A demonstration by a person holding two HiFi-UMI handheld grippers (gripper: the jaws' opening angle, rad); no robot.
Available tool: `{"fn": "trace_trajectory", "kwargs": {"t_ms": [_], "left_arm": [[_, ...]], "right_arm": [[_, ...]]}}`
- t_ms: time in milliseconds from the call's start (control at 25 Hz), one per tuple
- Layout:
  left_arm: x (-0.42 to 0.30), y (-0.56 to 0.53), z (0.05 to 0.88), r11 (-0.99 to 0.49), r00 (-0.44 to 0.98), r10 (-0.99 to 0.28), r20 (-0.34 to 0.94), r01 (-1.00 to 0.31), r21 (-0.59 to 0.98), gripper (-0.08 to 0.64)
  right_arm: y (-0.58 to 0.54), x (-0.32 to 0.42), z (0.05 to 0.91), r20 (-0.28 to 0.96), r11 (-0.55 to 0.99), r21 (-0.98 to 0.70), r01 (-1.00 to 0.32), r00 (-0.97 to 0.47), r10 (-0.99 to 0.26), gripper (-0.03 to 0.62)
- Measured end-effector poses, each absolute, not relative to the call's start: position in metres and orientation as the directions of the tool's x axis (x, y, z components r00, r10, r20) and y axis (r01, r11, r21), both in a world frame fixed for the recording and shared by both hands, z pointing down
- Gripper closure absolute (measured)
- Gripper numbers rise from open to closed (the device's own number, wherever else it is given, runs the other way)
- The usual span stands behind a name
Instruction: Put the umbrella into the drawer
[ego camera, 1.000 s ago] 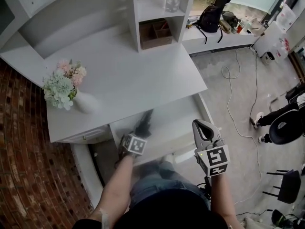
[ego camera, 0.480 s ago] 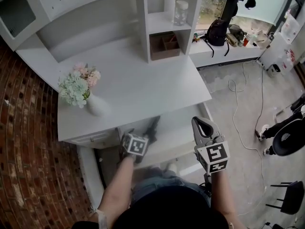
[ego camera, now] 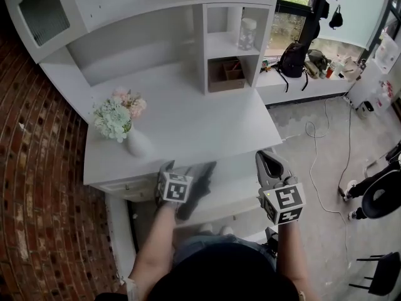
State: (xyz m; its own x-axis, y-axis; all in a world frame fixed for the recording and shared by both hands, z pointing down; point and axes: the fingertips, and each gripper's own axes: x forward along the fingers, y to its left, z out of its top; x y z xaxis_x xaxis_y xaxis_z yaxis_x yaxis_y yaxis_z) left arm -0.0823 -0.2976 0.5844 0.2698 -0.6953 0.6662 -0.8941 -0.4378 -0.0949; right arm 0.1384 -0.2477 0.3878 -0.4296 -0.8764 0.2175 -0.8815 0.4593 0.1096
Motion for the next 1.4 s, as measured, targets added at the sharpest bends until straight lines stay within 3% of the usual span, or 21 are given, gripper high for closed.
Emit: {"fn": "trace_trajectory", "kwargs": {"t_ms": [600, 1400], "left_arm": [[-0.084, -0.327, 0.463, -0.371, 0.288, -0.871, 0.398, -0.917, -0.147, 0.281], [-0.047, -0.328, 0.323, -0.4, 0.392, -0.916, 0.081, -0.885, -0.239, 0.307]], "right_arm": [[-0.26, 0.136, 0.349, 0.129, 0.48, 0.13, -0.867, -0.466, -0.876, 0.589], [-0.267, 0.157, 0.296, 0.041, 0.43, 0.181, -0.884, -0.43, -0.902, 0.589]]}}
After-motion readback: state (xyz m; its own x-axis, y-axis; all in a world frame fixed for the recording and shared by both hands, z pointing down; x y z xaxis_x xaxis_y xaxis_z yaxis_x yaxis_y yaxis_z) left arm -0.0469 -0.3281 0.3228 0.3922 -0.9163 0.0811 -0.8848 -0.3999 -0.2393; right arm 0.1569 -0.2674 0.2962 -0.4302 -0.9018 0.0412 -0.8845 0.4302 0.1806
